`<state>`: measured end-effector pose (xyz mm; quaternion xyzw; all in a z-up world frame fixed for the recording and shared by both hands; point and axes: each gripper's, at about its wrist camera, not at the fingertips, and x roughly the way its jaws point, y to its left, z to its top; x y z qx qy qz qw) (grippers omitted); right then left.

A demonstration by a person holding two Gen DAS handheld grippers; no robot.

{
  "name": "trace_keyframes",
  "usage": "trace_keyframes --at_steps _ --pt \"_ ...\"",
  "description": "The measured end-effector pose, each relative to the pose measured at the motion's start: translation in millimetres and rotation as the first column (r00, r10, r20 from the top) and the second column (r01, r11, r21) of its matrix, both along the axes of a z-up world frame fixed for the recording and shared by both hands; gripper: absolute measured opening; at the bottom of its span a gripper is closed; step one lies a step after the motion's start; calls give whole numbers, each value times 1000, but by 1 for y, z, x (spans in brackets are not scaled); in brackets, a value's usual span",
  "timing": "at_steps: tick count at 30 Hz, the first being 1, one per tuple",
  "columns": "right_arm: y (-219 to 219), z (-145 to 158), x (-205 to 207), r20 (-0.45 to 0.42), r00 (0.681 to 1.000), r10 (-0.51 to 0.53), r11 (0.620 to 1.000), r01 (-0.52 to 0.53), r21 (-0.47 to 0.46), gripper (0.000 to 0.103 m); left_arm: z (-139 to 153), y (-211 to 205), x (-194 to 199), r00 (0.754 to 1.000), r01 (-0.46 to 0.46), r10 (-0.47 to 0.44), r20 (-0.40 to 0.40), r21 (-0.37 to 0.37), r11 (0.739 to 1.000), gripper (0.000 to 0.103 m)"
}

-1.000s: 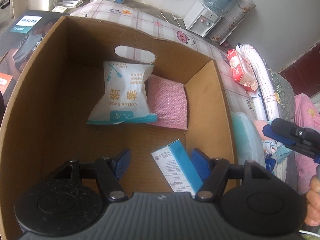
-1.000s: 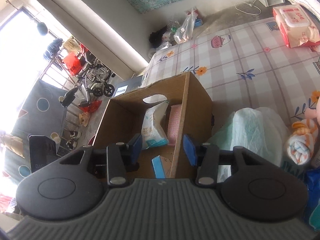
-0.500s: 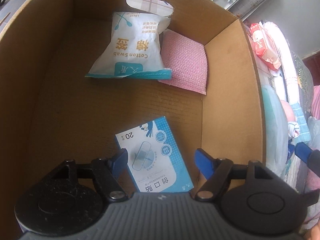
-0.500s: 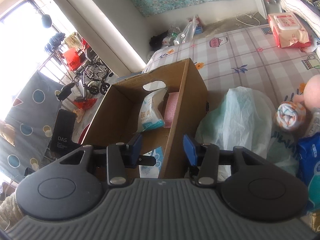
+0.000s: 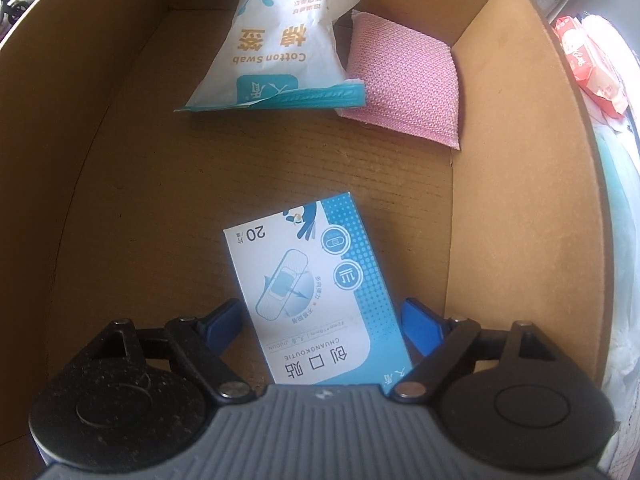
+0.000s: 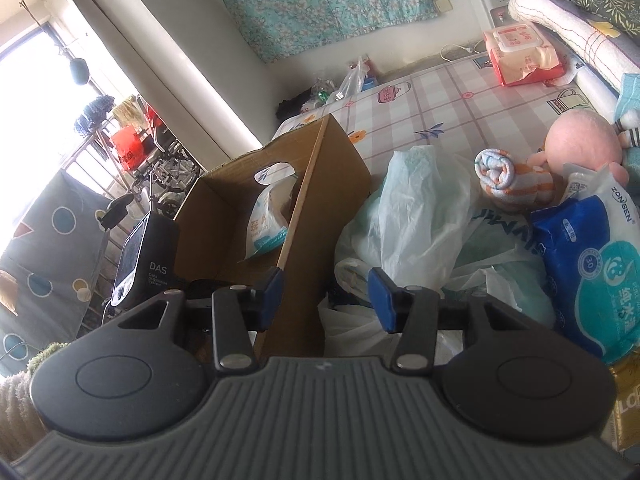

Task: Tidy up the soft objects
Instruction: 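Move the left tool back over the bed to the blue wet-wipes pack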

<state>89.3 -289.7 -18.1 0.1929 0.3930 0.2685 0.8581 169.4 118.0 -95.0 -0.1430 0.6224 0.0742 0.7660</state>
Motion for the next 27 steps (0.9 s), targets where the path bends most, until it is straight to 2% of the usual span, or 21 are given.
trace_keyframes --at_steps 2,5,9,12,14,21,24,27 --pt "-10 -2 -4 1 1000 -13 1000 13 7 47 1 -1 0 1000 -22 22 8 13 1000 82" --pt "-24 -9 -9 -10 999 -43 999 43 13 47 2 -3 -1 999 -9 9 45 15 1000 80" --pt "-37 -17 -14 -33 997 -71 997 72 20 47 5 4 -10 998 6 -5 66 -17 1000 80" --pt "-40 -20 -16 -34 996 -77 997 78 15 47 15 16 -14 996 10 -7 86 -35 999 80" --pt "-40 -21 -16 -35 996 -78 997 78 15 47 29 28 -17 993 22 -20 114 -19 1000 80" --pt "-30 -27 -7 -60 996 -71 997 72 10 47 70 63 4 978 46 -75 194 154 987 80" --pt "-24 -31 -2 -75 995 -72 997 72 2 47 78 72 27 965 80 -144 217 276 958 80" --pt "-23 -33 3 -88 993 -80 997 81 0 47 82 72 57 943 109 -226 244 416 903 81"
